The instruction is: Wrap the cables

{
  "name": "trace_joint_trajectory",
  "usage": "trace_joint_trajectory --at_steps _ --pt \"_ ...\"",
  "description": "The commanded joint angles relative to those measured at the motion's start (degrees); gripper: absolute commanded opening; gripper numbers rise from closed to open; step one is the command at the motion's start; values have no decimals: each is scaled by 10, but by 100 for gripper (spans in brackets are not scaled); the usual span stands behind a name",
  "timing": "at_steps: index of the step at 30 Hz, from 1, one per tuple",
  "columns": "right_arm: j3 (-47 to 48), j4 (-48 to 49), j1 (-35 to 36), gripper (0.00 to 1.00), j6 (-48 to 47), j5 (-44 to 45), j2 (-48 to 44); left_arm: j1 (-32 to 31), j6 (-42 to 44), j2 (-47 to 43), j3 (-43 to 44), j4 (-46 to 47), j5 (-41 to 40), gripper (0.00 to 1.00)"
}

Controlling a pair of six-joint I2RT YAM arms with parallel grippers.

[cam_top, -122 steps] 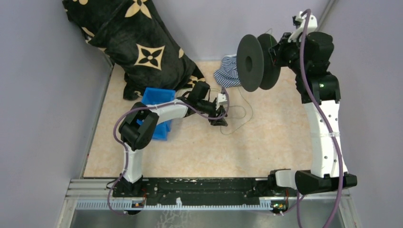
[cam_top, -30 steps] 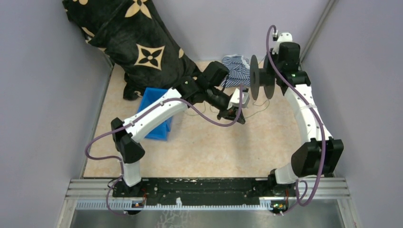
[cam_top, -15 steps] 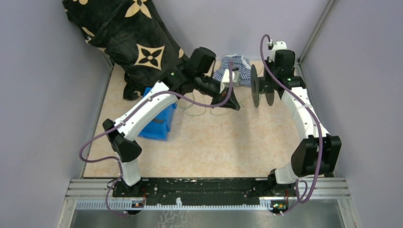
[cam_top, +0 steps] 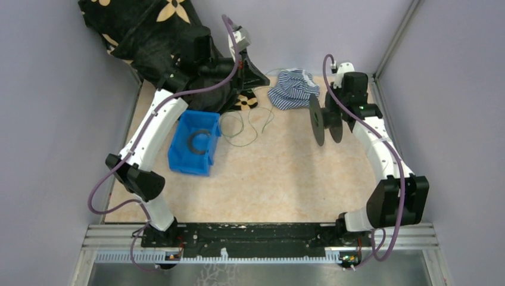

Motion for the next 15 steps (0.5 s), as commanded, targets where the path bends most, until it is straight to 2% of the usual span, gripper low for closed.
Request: trace_joint_trajectory --at_steps 1,5,15 --pt "-8 40 -2 0 -17 -25 -44 39 -122 -2 9 94 -14 0" --pt "-24 32 -2 0 -26 -42 -51 72 -168 11 26 123 -40 0" --pt "-52 12 0 0 -34 -100 -68 95 -179 46 45 141 -124 0"
